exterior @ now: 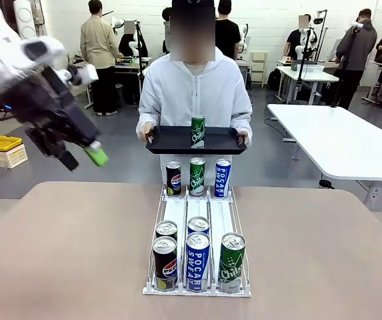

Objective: Retrieve and hand over the desired beverage to the person.
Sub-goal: Pick up another can of the same type that the person held from the Automatic Can Dispenser.

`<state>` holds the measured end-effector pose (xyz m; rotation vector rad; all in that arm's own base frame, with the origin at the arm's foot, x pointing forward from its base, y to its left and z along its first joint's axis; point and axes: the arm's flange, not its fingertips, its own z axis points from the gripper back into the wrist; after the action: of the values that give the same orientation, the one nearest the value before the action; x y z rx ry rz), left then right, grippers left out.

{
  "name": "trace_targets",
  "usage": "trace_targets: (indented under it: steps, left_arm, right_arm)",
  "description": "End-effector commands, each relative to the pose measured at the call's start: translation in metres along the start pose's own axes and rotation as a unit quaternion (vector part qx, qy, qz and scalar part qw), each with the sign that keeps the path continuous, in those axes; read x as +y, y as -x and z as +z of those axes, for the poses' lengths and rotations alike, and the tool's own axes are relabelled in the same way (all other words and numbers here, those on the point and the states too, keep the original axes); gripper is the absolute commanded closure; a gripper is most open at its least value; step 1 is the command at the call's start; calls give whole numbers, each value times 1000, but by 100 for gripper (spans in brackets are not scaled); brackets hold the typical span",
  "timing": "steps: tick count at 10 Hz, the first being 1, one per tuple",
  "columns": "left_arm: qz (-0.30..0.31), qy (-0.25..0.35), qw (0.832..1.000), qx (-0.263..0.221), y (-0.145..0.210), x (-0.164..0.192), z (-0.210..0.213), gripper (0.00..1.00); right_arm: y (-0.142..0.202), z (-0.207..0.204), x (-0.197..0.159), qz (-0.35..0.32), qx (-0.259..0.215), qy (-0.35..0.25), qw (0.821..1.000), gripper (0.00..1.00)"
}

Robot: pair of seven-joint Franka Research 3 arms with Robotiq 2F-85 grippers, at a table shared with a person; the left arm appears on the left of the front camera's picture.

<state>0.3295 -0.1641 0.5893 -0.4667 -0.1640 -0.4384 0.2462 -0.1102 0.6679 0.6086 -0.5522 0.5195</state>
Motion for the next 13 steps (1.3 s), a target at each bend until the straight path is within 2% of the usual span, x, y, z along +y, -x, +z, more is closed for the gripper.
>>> trace_targets:
  steps: [1, 2, 4, 6, 7, 8, 13]
  left_arm:
    - [47, -66, 997, 11, 2, -24, -42, 0]
    - [55, -91, 994, 13, 5, -31, -64, 0]
    - [56, -81, 994, 37, 6, -32, -83, 0]
    - [66, -59, 995, 43, 5, -20, -76, 0]
    - [35, -31, 998, 53, 9, -10, -58, 0]
    - [62, -71, 995, 42, 7, -26, -88, 0]
    - [62, -71, 995, 42, 7, -26, -88, 0]
  right_arm:
    - [-1, 0, -1, 7, -4, -11, 1000, 0]
    - [-1, 0, -1, 7, -4, -11, 1000, 0]
    - [-1, 0, -1, 7, -4, -11, 1000, 0]
    - [-1, 0, -1, 7, -4, -11, 1000, 0]
    - [-1, 0, -1, 7, -4, -11, 1000, 0]
    - [-1, 0, -1, 7, -4, -11, 1000, 0]
    - [-1, 0, -1, 7, -4, -11, 1000, 0]
